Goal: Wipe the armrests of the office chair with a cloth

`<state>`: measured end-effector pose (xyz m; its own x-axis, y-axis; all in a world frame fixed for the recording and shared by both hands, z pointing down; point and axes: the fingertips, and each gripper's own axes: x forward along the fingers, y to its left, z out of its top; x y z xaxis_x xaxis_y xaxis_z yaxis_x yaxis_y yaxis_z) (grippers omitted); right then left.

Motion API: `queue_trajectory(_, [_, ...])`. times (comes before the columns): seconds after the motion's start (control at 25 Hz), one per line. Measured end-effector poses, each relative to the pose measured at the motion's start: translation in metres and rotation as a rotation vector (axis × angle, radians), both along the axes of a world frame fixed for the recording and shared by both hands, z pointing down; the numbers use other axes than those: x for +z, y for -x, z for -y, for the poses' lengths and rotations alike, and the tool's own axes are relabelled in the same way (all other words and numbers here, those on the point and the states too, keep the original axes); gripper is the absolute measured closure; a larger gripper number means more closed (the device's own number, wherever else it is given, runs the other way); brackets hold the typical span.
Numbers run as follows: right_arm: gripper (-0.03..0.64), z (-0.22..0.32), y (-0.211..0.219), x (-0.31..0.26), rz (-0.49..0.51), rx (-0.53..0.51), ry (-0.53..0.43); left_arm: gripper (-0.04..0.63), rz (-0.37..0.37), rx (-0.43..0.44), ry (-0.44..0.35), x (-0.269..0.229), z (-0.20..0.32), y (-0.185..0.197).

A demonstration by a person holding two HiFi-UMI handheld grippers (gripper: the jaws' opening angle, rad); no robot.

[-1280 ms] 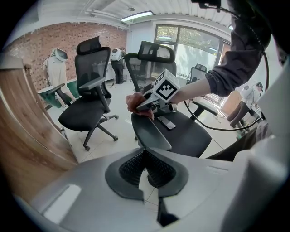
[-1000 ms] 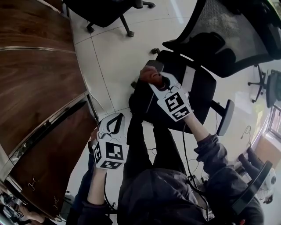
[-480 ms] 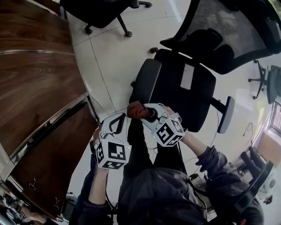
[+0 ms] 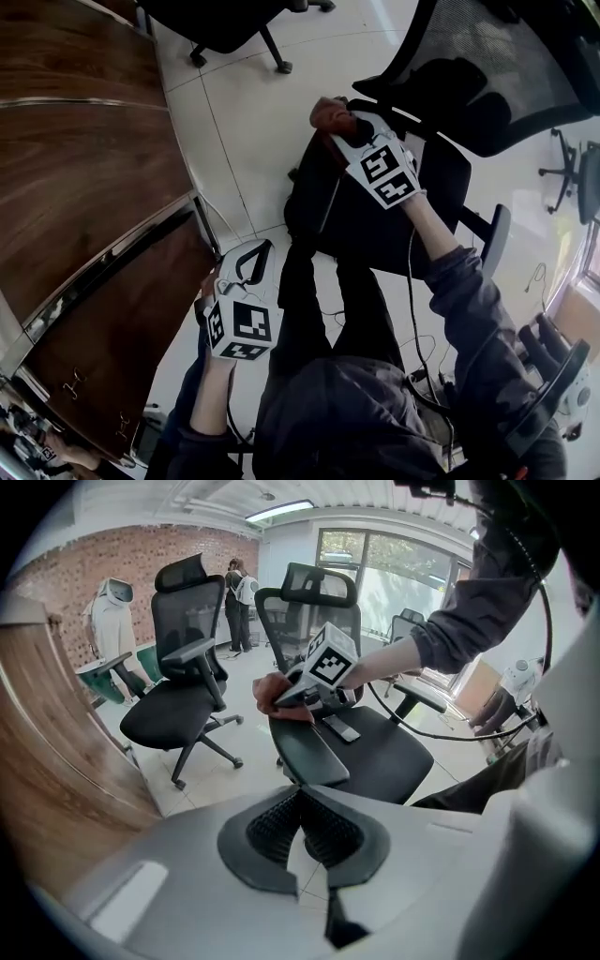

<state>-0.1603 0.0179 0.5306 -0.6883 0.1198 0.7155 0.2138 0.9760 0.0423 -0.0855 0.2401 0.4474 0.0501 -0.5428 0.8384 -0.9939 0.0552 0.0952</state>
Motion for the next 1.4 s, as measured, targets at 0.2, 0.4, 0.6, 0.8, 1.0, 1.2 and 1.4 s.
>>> queue_trajectory(0.2, [0.526, 0.002, 0.002, -0.004, 0.016, 0.015, -0.015, 0.580, -0.004, 0.006, 0.013, 0.003, -0.004, -0.003])
queue_trajectory(0.4, [0.526, -0.051, -0.027, -0.018, 0.053, -0.017, 0.034, 0.580, -0.005, 0.020, 0.010, 0.002, 0.002, -0.008])
queue_trajectory(0.6, [0.526, -0.128, -0.072, -0.032, 0.069, -0.046, 0.117, 0.580, -0.002, 0.039, 0.002, 0.000, 0.010, -0.012])
queue_trajectory(0.8, [0.526, -0.181, -0.103, -0.041, 0.055, -0.088, 0.209, 0.580, 0.002, 0.056, 0.003, 0.000, 0.015, -0.016])
queue_trajectory(1.0, [0.526, -0.162, -0.098, -0.031, 0.058, -0.099, 0.190, 0.580, 0.001, 0.063, 0.005, -0.001, 0.016, -0.020])
queue_trajectory(1.2, [0.526, -0.092, -0.058, -0.017, 0.055, -0.058, 0.113, 0.580, 0.004, 0.059, 0.007, -0.002, 0.013, -0.020])
queue_trajectory(1.4, [0.526, -0.028, -0.023, -0.004, 0.040, 0.018, 0.044, 0.580, 0.006, 0.051, 0.016, -0.002, 0.008, -0.021])
